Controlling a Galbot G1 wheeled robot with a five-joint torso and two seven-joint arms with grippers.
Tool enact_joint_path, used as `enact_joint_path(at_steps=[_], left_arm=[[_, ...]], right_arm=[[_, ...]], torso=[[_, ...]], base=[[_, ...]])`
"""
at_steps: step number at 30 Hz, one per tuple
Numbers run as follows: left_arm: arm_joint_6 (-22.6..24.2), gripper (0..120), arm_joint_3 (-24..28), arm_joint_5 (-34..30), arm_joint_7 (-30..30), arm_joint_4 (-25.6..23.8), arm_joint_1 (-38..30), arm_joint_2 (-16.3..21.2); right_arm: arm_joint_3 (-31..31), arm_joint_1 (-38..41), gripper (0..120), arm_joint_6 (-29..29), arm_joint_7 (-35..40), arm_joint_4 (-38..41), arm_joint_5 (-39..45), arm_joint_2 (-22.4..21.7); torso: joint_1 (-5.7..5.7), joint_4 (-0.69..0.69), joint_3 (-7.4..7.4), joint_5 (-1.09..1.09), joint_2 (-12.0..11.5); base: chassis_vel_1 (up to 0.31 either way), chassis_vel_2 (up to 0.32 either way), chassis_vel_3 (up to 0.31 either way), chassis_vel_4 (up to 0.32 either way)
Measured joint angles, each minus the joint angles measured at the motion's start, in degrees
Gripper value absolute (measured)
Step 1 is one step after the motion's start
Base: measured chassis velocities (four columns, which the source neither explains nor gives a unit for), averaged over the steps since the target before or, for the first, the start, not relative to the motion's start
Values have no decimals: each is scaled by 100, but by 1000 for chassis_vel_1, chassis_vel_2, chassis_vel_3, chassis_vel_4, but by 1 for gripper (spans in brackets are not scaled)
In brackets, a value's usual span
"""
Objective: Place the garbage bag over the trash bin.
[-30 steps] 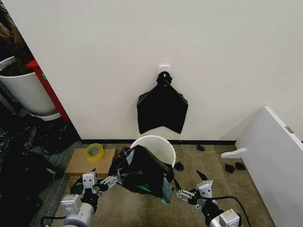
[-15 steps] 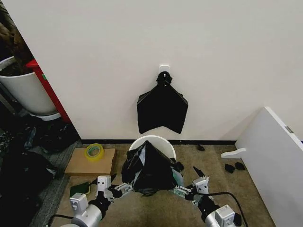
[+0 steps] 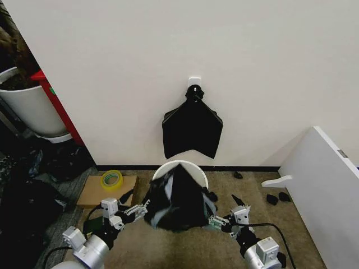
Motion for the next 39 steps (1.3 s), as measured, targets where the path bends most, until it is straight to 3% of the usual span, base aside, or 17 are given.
enact_joint_path(at_steps=[8,13,15,16,19,20,22,23,26,28,33,36,38,39], left_arm=[[-139,98,-137,152,-452,-23,59,-193],[-132,97,-381,564,-839,-200,303,-666],[-133,97,-392,590,-844,-206,318,-686],[-137,97,-474,860,-894,-285,476,-859],[-139,97,-519,1254,-916,-383,679,-1063],[-139,97,-519,1254,-916,-383,679,-1063],[-188,97,-581,1746,-947,-443,892,-1214],[-243,97,-624,1990,-969,-443,985,-1287],[-336,97,-678,2311,-1000,-454,1119,-1422],[-461,99,-686,2553,-1033,-536,1412,-1631],[-524,99,-679,2603,-1051,-613,1685,-1746],[-534,99,-641,2605,-1076,-614,1698,-1795],[-534,99,-636,2605,-1077,-614,1696,-1797],[-524,99,-584,2601,-1079,-617,1678,-1809]], right_arm=[[262,322,100,-194,-8,124,730,-93],[761,1250,100,-898,-205,-82,2182,-694],[770,1303,100,-940,-224,-117,2254,-732],[727,1891,100,-1375,-513,-523,2883,-1110],[148,3078,100,-2018,-1203,-1363,3501,-1563],[148,3078,100,-2018,-1203,-1363,3501,-1563],[-676,4257,100,-2438,-1924,-2242,3608,-1690],[-1096,4710,100,-2478,-2151,-2677,3470,-1659],[-1576,5233,100,-2474,-2326,-3148,3275,-1518],[-2080,5835,100,-2459,-2406,-3771,3147,-1213],[-2496,6305,100,-2431,-2454,-4360,3031,-960],[-2798,6612,87,-2409,-2488,-4787,2946,-859],[-2809,6623,87,-2408,-2490,-4805,2946,-856],[-2878,6685,79,-2405,-2509,-4895,2948,-844]], torso=[[0,0,0,1,0],[0,0,0,2,0],[0,0,0,2,0],[0,1,0,3,0],[1,0,1,4,0],[1,0,1,4,0],[1,3,0,0,0],[1,1,1,4,-1],[1,0,1,6,0],[1,3,1,3,0],[1,3,0,2,0],[1,0,1,1,-1],[1,0,1,1,-1],[1,0,0,0,0]], base=[[0,0,0,0],[0,0,0,0],[0,0,0,0],[0,0,0,0],[0,0,0,0],[0,0,0,0],[0,0,0,0],[0,0,0,0],[0,0,0,0],[0,0,0,0],[0,0,0,0],[0,0,0,0],[0,0,0,0],[0,0,0,0]])
